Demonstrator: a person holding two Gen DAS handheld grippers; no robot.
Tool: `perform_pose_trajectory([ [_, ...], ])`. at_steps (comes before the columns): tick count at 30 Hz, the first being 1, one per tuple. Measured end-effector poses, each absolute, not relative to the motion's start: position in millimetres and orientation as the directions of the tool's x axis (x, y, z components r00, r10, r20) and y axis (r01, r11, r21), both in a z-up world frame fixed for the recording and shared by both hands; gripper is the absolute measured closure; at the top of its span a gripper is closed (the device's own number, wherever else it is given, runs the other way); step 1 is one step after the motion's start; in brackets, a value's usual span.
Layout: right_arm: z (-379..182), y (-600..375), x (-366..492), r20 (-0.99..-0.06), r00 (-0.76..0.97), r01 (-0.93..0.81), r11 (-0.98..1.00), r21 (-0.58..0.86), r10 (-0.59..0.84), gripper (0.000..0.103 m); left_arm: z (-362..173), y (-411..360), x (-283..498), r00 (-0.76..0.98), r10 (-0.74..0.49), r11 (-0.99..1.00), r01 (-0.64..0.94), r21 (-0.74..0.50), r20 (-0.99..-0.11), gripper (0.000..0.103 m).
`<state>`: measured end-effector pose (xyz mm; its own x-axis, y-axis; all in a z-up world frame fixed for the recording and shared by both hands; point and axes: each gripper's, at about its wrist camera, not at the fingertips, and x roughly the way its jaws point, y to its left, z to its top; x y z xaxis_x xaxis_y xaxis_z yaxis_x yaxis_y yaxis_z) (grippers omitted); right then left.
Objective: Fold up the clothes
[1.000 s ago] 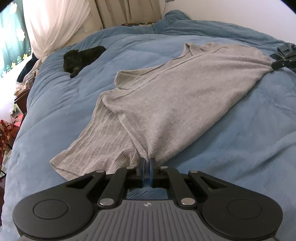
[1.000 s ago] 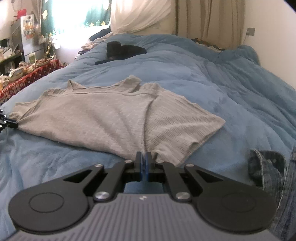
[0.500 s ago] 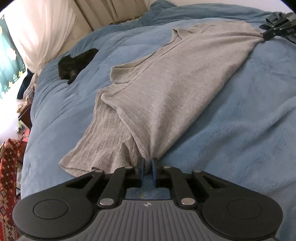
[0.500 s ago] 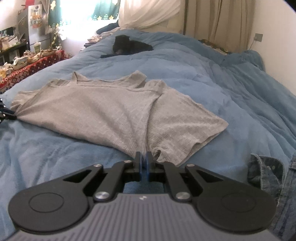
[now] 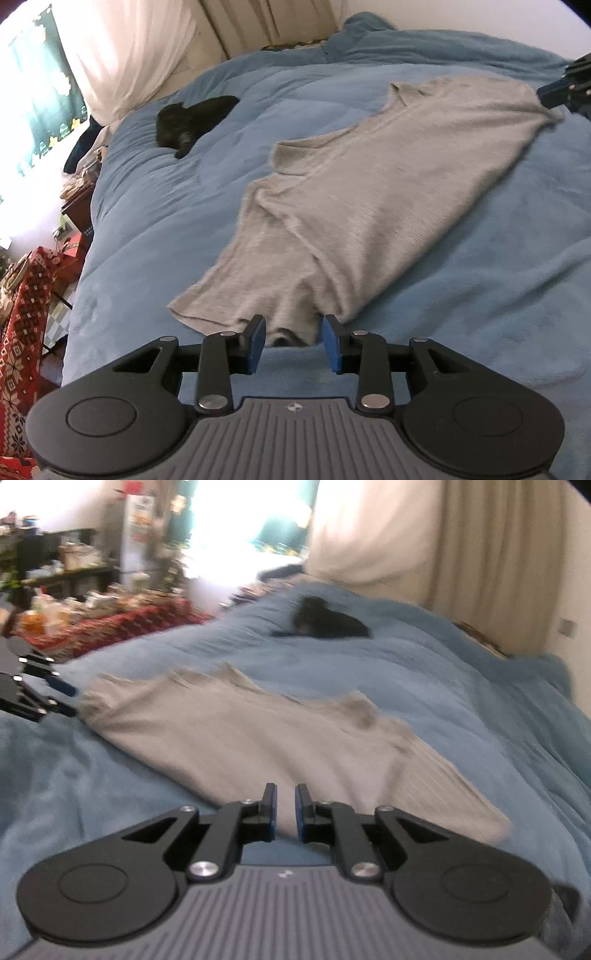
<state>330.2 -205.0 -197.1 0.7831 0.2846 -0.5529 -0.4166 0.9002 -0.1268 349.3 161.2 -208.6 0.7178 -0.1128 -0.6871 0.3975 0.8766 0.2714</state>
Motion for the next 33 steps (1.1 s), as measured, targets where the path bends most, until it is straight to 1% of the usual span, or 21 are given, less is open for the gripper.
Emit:
perform_pose_trajectory([
  [1, -196, -198, 341, -0.553, 0.775, -0.434, 0.894, -0.112, 0.306, 0.090, -205, 169, 355, 0.717, -0.109, 0.890, 0.378, 0.253, -0.689, 0.062],
  [4, -197, -177, 376, -0.567, 0.738, -0.486, 0.871, -0.071, 0.366, 0.090, -197, 197, 379, 0.709, -0.094, 0.944, 0.286, 0.163, -0.699, 0.061],
  [7, -200, -152, 406, -0.591, 0.711, -0.520, 0.851, -0.076, 0.381, 0.090, -198, 221, 409, 0.695, -0.056, 0.981, 0.170, 0.088, -0.716, 0.061],
  [12, -198, -122, 458, -0.651, 0.651, -0.510, 0.860, 0.007, 0.391, 0.090, -214, 244, 454, 0.631, -0.026, 1.000, 0.010, -0.025, -0.776, 0.059],
  [14, -190, -114, 475, -0.671, 0.632, -0.502, 0.864, 0.027, 0.388, 0.090, -219, 246, 463, 0.612, -0.044, 0.998, 0.000, -0.055, -0.790, 0.056],
  [16, -181, -108, 488, -0.689, 0.613, -0.494, 0.868, 0.048, 0.387, 0.090, -224, 246, 471, 0.584, -0.053, 0.998, 0.016, -0.053, -0.810, 0.055],
  [17, -176, -107, 492, -0.694, 0.608, -0.494, 0.868, 0.051, 0.387, 0.089, -225, 247, 473, 0.573, -0.063, 0.998, 0.010, -0.069, -0.817, 0.057],
  [18, -171, -105, 496, -0.697, 0.604, -0.494, 0.868, 0.053, 0.386, 0.088, -226, 248, 474, 0.574, -0.079, 0.996, 0.003, -0.094, -0.815, 0.060],
  [19, -167, -104, 499, -0.700, 0.600, -0.499, 0.865, 0.048, 0.386, 0.086, -224, 250, 474, 0.580, -0.094, 0.993, -0.001, -0.116, -0.809, 0.091],
  [20, -163, -104, 502, -0.702, 0.602, -0.503, 0.863, 0.037, 0.381, 0.086, -222, 251, 472, 0.586, -0.101, 0.992, -0.006, -0.129, -0.804, 0.101],
  [22, -158, -106, 505, -0.706, 0.603, -0.498, 0.867, 0.030, 0.371, 0.086, -212, 250, 467, 0.606, -0.092, 0.991, -0.018, -0.129, -0.790, 0.101],
  [27, -155, -124, 514, -0.720, 0.600, -0.445, 0.893, 0.063, 0.349, 0.086, -181, 248, 451, 0.672, 0.028, 0.999, -0.049, -0.007, -0.740, 0.101],
  [30, -162, -136, 516, -0.730, 0.592, -0.406, 0.909, 0.094, 0.340, 0.086, -194, 257, 456, 0.632, 0.041, 0.996, -0.085, -0.016, -0.774, 0.101],
  [33, -172, -146, 516, -0.736, 0.591, -0.375, 0.920, 0.110, 0.329, 0.085, -213, 251, 466, 0.585, 0.048, 0.998, -0.058, 0.017, -0.810, 0.101],
])
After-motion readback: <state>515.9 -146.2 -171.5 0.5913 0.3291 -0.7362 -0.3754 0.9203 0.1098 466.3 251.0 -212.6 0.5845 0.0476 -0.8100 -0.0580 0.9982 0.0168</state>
